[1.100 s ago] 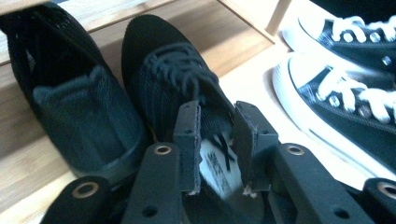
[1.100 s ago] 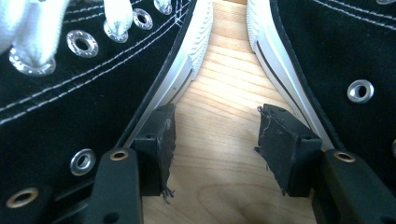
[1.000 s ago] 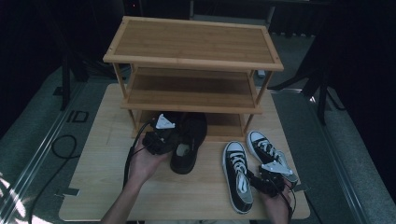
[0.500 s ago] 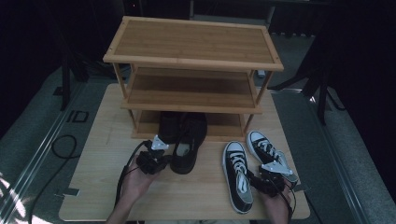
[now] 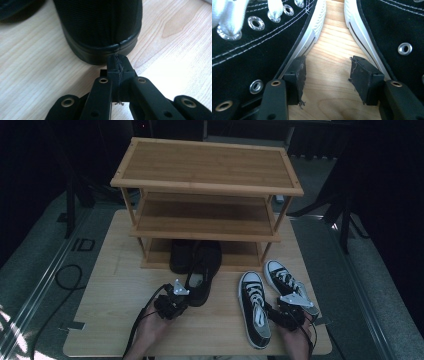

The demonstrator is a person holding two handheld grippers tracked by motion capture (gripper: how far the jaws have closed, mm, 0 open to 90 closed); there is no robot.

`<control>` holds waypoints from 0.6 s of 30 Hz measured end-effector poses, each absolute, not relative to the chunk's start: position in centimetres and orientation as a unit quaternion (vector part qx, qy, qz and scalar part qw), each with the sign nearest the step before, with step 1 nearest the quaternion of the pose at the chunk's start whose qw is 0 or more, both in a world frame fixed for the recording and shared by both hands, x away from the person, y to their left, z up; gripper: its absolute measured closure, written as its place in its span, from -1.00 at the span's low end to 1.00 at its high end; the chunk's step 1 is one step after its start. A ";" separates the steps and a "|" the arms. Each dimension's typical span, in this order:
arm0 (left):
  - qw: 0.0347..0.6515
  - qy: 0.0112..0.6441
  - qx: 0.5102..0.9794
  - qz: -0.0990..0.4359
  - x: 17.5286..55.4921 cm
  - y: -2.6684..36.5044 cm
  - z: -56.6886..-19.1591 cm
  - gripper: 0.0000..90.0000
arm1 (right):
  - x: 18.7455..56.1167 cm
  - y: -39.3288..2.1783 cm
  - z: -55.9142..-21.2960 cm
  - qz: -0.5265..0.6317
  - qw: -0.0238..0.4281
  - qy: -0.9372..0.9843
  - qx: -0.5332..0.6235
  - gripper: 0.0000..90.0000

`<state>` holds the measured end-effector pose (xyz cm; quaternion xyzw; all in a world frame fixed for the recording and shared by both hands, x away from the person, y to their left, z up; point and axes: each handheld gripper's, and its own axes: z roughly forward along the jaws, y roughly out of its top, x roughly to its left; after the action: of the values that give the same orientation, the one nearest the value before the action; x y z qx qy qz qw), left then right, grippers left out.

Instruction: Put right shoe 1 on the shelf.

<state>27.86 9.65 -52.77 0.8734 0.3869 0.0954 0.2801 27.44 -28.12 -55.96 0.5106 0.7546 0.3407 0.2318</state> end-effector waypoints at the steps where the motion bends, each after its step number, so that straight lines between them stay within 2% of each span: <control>1: 0.278 0.384 0.876 0.093 27.9 9.5 -52.9 1.00 | 27.4 -28.1 -56.0 0.341 0.232 0.755 0.511 0.02; 18: 0.278 0.340 0.894 0.089 29.3 5.0 -53.0 1.00 | 27.4 -28.1 -56.0 0.341 0.232 0.754 0.511 0.02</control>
<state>29.28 4.97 -53.02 0.8942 0.3400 0.0886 0.2775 27.45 -28.12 -55.97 0.5105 0.7544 0.3412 0.2319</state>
